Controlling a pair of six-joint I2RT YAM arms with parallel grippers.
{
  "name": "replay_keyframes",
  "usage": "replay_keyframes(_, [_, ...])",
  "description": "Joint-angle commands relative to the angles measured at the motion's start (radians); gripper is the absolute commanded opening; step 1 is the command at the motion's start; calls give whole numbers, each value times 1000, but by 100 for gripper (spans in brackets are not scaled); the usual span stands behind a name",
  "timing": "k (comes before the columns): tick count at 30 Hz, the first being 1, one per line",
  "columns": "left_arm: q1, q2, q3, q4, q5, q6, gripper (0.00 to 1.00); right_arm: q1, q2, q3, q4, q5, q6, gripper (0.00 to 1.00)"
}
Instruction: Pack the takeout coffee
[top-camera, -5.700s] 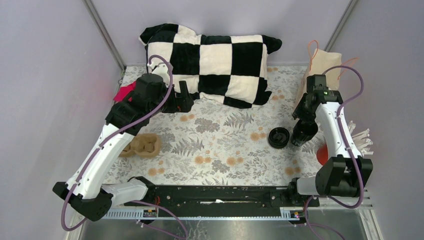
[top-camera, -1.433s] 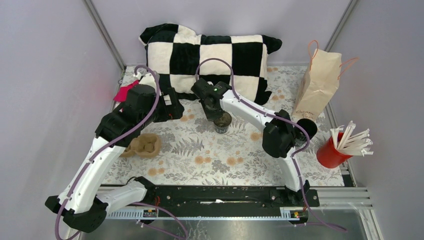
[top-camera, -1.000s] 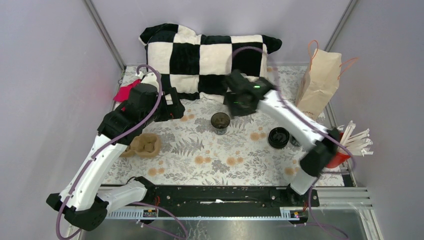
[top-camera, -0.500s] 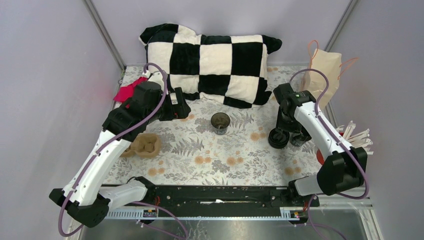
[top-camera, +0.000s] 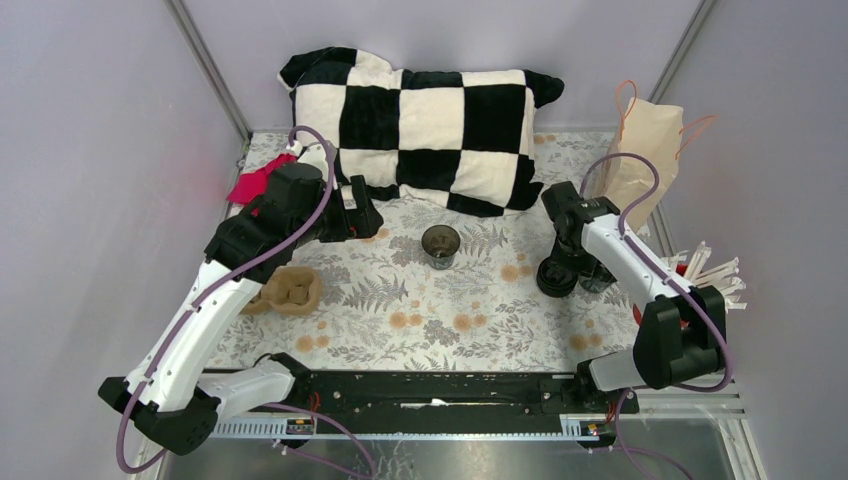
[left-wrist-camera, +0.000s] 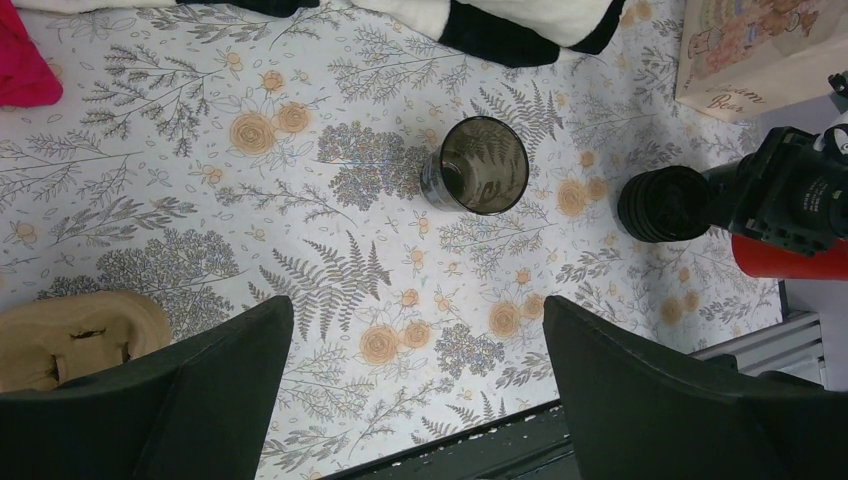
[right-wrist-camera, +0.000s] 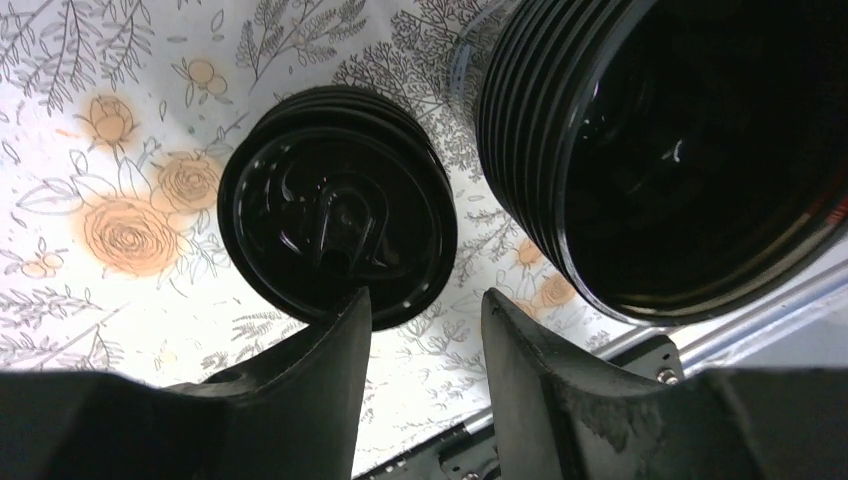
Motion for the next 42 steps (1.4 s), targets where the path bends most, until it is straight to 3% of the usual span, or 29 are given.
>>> replay_keyframes(1, [-3,-11,-1,44,11,-3,99,-5,2,-38,73,66,65,51])
replay_keyframes(10, [-3,-8,1,44,13,-4,99,-6,7,-107,136,93,76,50])
replay_keyframes(20, [-3,-1,5,44,17,-2,99,-6,-3,-136,172,100,85,42])
replay_keyframes(30, [-3,9,11,45,21,-2,99,-7,-46,-94,120,106,100,21])
replay_keyframes(33, [-3,21,19,45,28,-2,99,-6,-71,-45,44,100,101,19])
replay_keyframes(38, [-3,49,54,44,70,-6,99,-5,-142,62,-30,35,11,18])
replay_keyframes(42, [-3,126,106,44,237,-11,99,-1,-123,179,39,-295,-258,13])
